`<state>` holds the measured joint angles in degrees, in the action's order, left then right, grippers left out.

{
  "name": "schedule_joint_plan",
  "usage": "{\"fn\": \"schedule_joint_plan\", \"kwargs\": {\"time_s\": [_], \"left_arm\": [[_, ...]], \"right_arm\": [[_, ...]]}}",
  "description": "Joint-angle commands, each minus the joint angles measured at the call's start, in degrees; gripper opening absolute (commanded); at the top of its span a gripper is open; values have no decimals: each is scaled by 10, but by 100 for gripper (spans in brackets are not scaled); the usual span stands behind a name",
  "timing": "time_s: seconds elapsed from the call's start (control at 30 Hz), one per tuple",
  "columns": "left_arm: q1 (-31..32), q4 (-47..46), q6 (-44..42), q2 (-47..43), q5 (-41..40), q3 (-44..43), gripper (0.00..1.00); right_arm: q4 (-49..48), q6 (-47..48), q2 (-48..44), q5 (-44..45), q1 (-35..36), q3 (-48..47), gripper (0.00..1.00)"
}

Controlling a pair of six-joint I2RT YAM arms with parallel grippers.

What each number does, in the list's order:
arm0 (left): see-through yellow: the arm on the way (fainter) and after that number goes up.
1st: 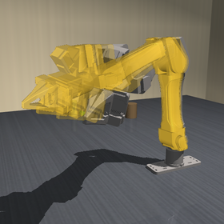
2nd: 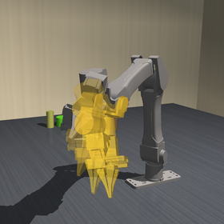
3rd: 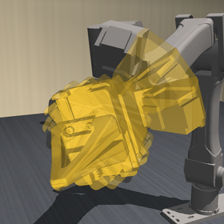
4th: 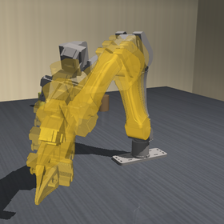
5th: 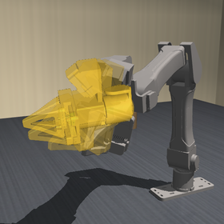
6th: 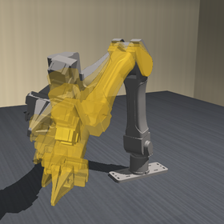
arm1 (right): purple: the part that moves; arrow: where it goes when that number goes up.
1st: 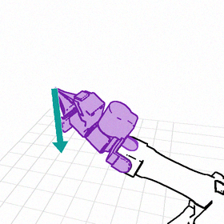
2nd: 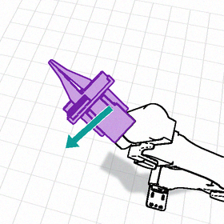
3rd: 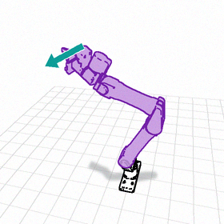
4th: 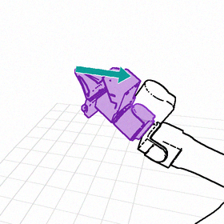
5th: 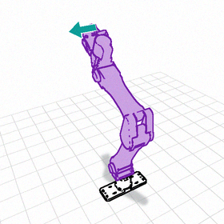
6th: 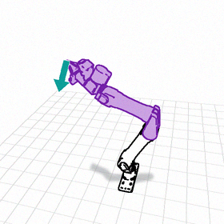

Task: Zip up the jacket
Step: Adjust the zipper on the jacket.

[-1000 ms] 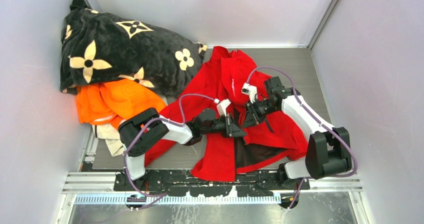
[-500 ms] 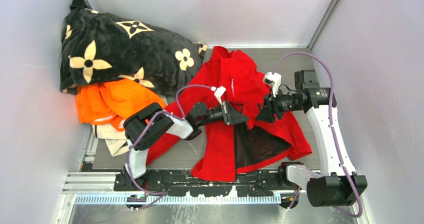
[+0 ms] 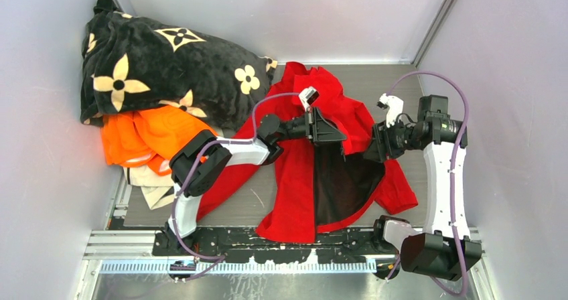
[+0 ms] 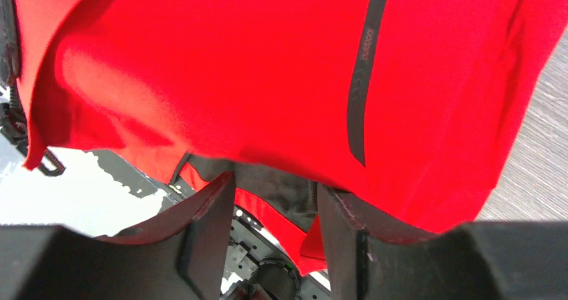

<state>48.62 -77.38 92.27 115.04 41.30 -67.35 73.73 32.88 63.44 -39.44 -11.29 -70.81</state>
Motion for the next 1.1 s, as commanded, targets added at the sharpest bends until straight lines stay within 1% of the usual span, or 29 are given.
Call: {"fn": "schedule_joint_plan", "kwargs": {"time_s": [0.0, 0.07, 0.1, 0.17, 0.2, 0.3, 0.37, 0.4, 0.47, 0.53, 0.57, 0.63, 0.7, 0.83, 0.97, 1.07], "left_arm": [[10, -46, 154, 8, 17, -20, 0], [11, -46, 189, 7, -14, -12, 0], [11, -46, 203, 5, -30, -9, 0], [11, -46, 236, 1, -72, -2, 0], [11, -46, 255, 0, -95, 1, 0], [11, -46, 313, 0, -156, 3, 0], [13, -33, 333, -2, -183, 5, 0], [13, -20, 338, -5, -191, 7, 0], [14, 7, 339, -11, -202, 10, 0], [16, 24, 341, -15, -211, 11, 0], [17, 28, 343, -15, -215, 9, 0], [20, 29, 351, -12, -221, 0, 0], [24, 33, 355, -11, -222, -11, 0], [27, 40, 359, -13, -226, -24, 0], [29, 42, 363, -20, -230, -32, 0], [30, 41, 364, -25, -229, -37, 0]], "right_arm": [[21, 59, -24, -26, -15, -24, 59], [85, 143, -30, -81, -15, -46, 66], [112, 184, -34, -100, -15, -56, 71], [159, 268, -44, -125, -15, -72, 82], [175, 301, -49, -134, -15, -79, 86], [191, 375, -60, -168, -15, -91, 90], [181, 398, -68, -188, -15, -92, 94], [164, 394, -72, -192, -15, -92, 94], [90, 330, -84, -184, -15, -91, 95], [-37, 206, -105, -152, -15, -67, 95], [-105, 149, -120, -129, -15, -41, 98], [-228, 79, -150, -86, -11, 13, 100], [-304, 37, -172, -62, -3, 52, 100], [-372, -3, -197, -37, 33, 97, 100], [-479, -45, -237, 33, 85, 161, 100], [-535, -53, -246, 99, 127, 195, 100]]}}
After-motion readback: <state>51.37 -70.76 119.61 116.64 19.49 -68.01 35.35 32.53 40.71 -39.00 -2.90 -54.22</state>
